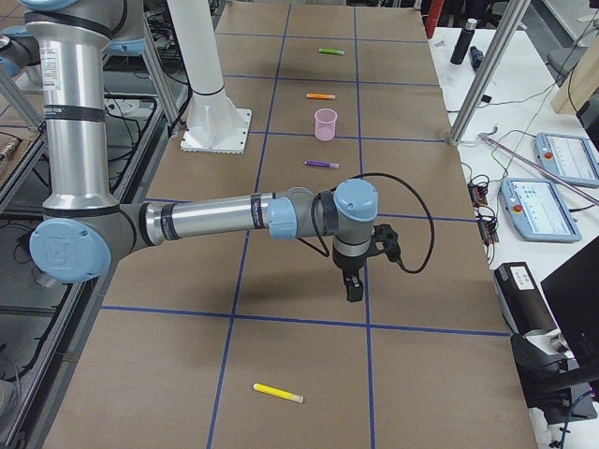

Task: Collect pens into pen holder

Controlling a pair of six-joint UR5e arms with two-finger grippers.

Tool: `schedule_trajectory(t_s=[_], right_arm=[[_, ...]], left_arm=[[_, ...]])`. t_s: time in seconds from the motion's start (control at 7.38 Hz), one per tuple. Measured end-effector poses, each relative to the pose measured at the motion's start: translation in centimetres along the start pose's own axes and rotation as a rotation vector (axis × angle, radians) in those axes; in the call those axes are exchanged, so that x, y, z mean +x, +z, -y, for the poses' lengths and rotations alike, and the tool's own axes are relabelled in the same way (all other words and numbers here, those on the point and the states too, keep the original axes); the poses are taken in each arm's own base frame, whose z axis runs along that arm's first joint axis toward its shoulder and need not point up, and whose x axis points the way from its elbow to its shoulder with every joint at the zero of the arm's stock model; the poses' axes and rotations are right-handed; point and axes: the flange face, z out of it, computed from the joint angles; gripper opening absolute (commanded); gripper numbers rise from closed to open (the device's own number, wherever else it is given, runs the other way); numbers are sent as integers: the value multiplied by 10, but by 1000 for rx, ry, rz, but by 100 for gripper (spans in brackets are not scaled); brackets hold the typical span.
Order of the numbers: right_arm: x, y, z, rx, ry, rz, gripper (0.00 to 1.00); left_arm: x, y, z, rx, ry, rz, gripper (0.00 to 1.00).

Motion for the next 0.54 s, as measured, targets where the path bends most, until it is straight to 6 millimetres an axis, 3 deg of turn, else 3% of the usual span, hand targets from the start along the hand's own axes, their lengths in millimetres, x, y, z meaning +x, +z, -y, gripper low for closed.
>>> schedule_trajectory(t_s=[0.14,0.27,0.54], right_arm=[[-3,-7,8,16,-10,-3,100],[0,-7,4,34,-19,-7,100],[24,19,-38,92,-47,-21,100]], left_arm=[[6,-7,11,46,44,4,100],[12,-15,22,101,97,8,100],[23,-27,36,185,178,8,100]])
